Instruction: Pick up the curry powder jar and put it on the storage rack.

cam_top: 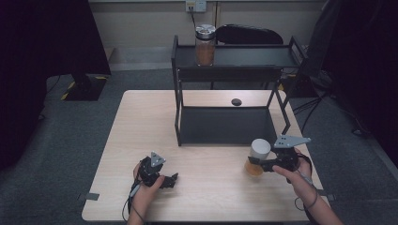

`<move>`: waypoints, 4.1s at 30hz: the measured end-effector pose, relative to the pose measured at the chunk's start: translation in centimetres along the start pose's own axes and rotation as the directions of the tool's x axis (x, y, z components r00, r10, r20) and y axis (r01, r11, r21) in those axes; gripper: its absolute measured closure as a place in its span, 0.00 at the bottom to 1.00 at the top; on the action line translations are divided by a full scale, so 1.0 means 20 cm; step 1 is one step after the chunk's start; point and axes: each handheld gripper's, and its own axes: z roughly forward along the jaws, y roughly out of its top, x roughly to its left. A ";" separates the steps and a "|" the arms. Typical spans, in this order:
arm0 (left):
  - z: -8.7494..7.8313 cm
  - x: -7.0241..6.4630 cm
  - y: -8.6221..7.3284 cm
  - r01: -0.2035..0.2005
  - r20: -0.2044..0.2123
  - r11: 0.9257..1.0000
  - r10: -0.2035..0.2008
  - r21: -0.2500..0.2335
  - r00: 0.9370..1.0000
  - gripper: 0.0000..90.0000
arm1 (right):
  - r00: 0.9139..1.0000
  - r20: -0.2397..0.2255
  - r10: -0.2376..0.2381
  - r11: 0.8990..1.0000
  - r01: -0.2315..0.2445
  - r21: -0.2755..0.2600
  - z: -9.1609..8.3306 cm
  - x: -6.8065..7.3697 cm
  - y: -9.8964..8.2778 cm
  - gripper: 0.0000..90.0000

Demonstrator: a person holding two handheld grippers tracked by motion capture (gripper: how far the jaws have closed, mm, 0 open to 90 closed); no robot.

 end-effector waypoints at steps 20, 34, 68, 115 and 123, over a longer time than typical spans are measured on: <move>0.00 0.00 0.00 0.000 0.000 1.000 0.000 0.000 1.000 0.00 | 0.999 0.020 0.033 0.999 -0.033 0.006 0.09 -0.12 0.20 0.39; 0.00 0.00 0.00 0.000 0.000 1.000 0.000 0.000 1.000 0.00 | 1.000 0.008 0.018 1.000 -0.017 -0.010 0.04 -0.18 0.41 0.39; 0.00 0.00 0.00 0.000 0.000 1.000 0.000 0.001 1.000 0.00 | 0.999 0.021 -0.049 0.999 0.049 -0.016 -0.12 -0.15 0.90 0.39; 0.00 0.00 0.00 0.000 0.001 1.000 0.000 0.002 1.000 0.00 | 0.988 0.156 -0.020 0.997 0.031 -0.067 -0.33 -0.22 1.56 0.39; 0.00 0.00 0.00 0.000 0.001 1.000 0.000 0.002 1.000 0.00 | 0.974 0.228 0.011 0.998 0.003 -0.064 -0.27 -0.26 1.61 0.39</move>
